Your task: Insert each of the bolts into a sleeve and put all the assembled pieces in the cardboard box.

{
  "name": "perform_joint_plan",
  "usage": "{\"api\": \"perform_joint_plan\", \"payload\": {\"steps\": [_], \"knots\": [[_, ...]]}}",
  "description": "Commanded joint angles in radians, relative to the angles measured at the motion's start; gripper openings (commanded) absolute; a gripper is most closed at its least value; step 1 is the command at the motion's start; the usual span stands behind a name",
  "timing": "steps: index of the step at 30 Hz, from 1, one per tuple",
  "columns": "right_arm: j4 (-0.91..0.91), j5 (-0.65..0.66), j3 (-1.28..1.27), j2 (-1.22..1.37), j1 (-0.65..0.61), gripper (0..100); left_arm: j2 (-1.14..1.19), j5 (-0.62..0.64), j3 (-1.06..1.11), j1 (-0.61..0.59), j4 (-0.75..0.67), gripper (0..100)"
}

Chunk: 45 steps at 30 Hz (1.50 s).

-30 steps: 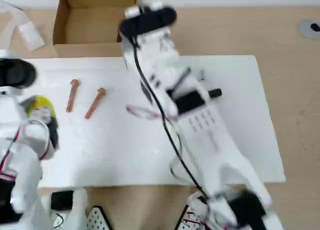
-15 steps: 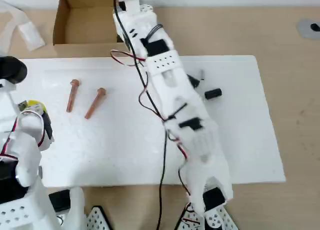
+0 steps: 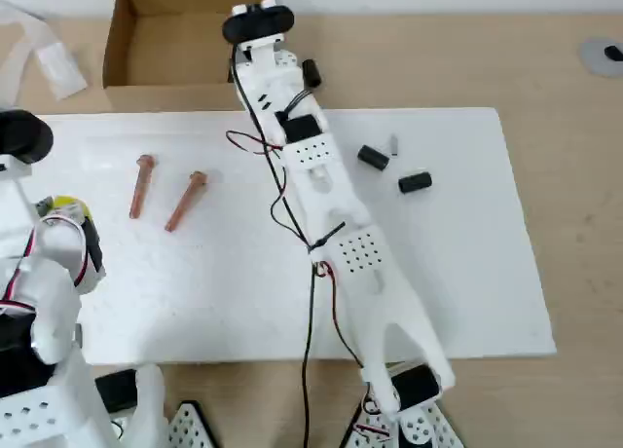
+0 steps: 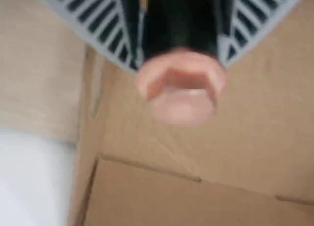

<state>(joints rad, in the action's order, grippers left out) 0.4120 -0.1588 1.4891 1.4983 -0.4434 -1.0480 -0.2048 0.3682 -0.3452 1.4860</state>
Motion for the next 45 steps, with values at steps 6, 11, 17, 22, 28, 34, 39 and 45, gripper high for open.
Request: {"api": "perform_joint_plan", "payload": {"steps": [6,11,17,22,28,34,39,45], "knots": [[0.149,0.012,0.107,-0.030,-0.001,32.8,-0.001,-0.003,0.074,-0.012,-0.017,2],[0.242,0.012,0.179,-0.031,-0.001,36.1,0.008,0.002,0.104,-0.015,-0.011,16],[0.354,0.006,0.179,-0.145,0.013,36.1,0.038,-0.006,0.115,-0.021,0.026,18],[0.543,0.006,0.179,-0.312,0.035,36.1,0.240,-0.135,0.107,-0.049,0.028,18],[0.747,0.006,0.177,-0.498,0.071,36.1,0.536,-0.287,-0.057,-0.094,0.023,18],[0.887,0.006,0.177,-0.599,0.091,36.1,0.763,-0.296,-0.222,-0.087,-0.014,18],[0.928,0.006,0.177,-0.627,0.093,36.1,0.881,-0.298,-0.250,-0.034,-0.071,18],[0.928,0.006,0.177,-0.627,0.088,36.1,0.975,-0.282,-0.232,0.032,-0.158,17]]}}
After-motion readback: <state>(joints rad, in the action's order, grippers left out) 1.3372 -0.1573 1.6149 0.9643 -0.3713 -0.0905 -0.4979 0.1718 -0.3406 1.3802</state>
